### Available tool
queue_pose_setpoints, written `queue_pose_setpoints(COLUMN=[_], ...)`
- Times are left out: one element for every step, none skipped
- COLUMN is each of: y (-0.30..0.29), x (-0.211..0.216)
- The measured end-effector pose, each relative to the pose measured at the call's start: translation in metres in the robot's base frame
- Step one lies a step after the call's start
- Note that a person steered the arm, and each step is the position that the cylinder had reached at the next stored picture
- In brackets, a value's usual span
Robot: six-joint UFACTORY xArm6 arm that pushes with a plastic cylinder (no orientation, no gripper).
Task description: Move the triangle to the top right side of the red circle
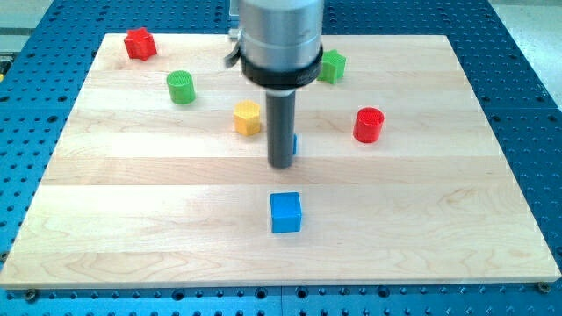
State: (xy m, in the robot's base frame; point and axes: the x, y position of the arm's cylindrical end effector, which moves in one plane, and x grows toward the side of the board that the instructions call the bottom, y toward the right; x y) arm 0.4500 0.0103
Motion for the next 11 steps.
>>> queue_pose_setpoints(y=[0.001,-0.037,-0.035,0.003,-0.015,-0.025,0.018,0.09,0.112,0.118,0.121], x=[-0.039,-0.044,-0.071,-0.071,-0.067,-0.039,-0.057,-0.075,-0.08,-0.074,-0.07])
